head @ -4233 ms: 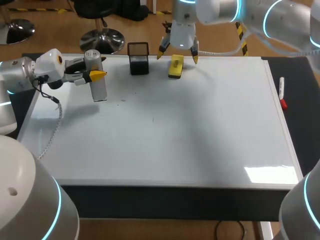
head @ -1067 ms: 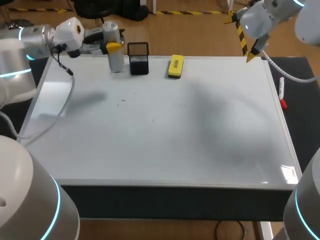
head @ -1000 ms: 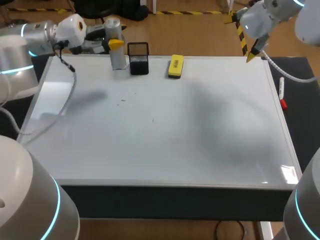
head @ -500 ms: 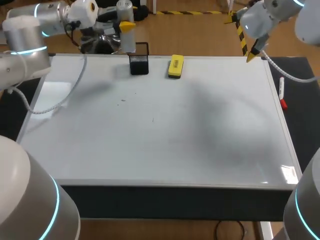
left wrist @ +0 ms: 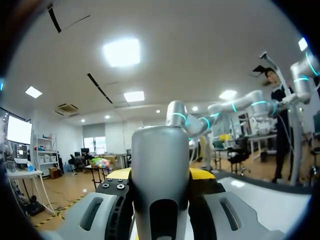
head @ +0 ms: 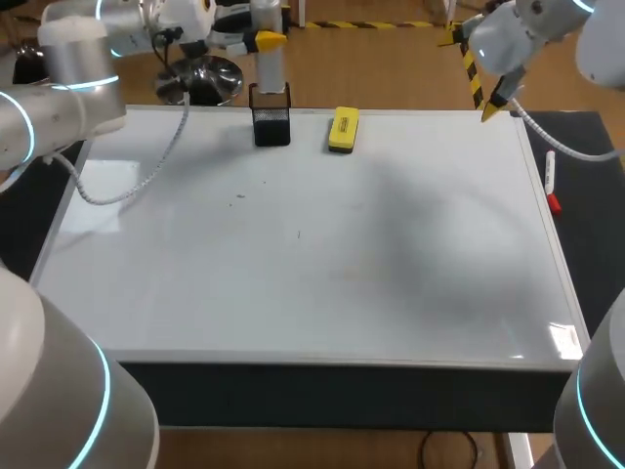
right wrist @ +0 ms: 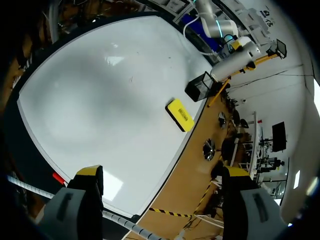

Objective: Pick up the inspection probe, press it on each red-marked spot on the whiteboard one by one, put down the probe, pick up the eraser, and wipe off all the red marks.

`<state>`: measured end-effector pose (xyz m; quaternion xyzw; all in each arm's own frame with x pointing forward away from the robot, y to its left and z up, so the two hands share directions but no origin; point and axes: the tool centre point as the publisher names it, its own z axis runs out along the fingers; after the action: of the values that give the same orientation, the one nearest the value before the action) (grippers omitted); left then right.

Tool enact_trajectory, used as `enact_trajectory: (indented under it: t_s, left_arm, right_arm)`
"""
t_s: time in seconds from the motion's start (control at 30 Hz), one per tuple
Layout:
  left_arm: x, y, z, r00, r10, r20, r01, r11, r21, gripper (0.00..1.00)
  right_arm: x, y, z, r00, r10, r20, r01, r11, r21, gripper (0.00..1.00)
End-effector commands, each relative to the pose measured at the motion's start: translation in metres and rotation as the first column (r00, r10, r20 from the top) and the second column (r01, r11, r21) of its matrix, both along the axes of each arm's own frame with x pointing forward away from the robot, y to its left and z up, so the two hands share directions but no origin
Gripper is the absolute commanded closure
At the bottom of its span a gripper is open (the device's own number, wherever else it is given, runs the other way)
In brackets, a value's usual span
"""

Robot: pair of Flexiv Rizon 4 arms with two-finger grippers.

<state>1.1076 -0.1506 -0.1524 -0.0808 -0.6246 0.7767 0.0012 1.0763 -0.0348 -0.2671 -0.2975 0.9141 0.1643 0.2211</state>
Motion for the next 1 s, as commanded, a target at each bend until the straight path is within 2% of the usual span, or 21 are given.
enact_trajectory:
  t_s: [0.03, 0.53, 1.0]
  left_arm:
    - [0.014, -0.003, -0.010, 0.991, -0.131, 0.014, 0.131, 0.991, -0.011, 1.00]
    - [0.033, -0.003, -0.032, 0.993, -0.117, -0.010, 0.117, 0.993, -0.003, 1.00]
    - [0.042, 0.003, -0.054, 0.994, -0.102, -0.044, 0.102, 0.995, -0.005, 1.00]
  right_arm:
    - [0.000, 0.000, 0.001, 1.000, 0.001, -0.004, -0.001, 1.000, -0.006, 0.00]
    - [0.000, 0.000, 0.001, 1.000, 0.001, -0.004, -0.001, 1.000, -0.006, 0.00]
    - [0.000, 0.000, 0.001, 1.000, 0.001, -0.004, -0.001, 1.000, -0.006, 0.00]
